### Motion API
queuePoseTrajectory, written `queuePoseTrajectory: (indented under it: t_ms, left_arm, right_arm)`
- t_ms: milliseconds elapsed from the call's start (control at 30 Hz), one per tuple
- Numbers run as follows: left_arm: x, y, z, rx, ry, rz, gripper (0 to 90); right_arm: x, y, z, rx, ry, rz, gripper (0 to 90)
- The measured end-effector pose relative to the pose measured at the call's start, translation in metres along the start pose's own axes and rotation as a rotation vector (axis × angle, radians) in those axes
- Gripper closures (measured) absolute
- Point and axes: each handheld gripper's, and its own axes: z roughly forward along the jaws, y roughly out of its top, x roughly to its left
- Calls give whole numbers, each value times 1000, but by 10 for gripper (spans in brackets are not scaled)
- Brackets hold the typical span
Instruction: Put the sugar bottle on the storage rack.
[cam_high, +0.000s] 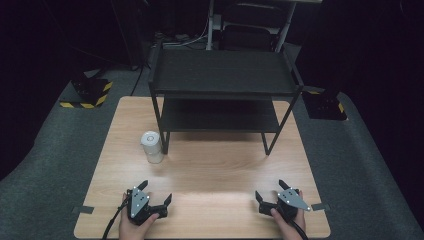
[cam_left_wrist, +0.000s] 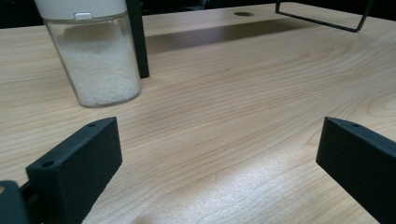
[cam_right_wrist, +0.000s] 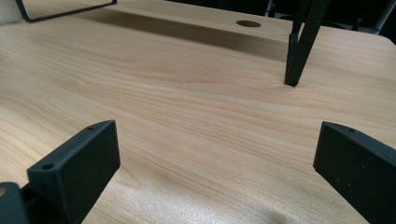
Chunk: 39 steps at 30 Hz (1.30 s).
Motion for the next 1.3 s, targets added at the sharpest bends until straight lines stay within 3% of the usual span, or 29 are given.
queuePoseTrajectory:
  t_ms: [100,533,867,1033,1300]
  left_arm:
    - [-1,0,0,1,10,-13,5]
    - [-1,-1,-1,-5,12,-12,5]
    - [-2,-2,-1,-9,14,-15,5]
    - [-3,-1,-1,-28,43,-32,5]
    - [-5,7,-1,-90,88,-25,5]
  right_arm:
    - [0,2,1,12,11,-22,2]
    - [-5,-1,0,-7,32,15,2]
    - [-5,-2,0,-13,35,12,2]
    - [-6,-2,0,-14,39,16,2]
    - [-7,-3,-1,-19,45,8,1]
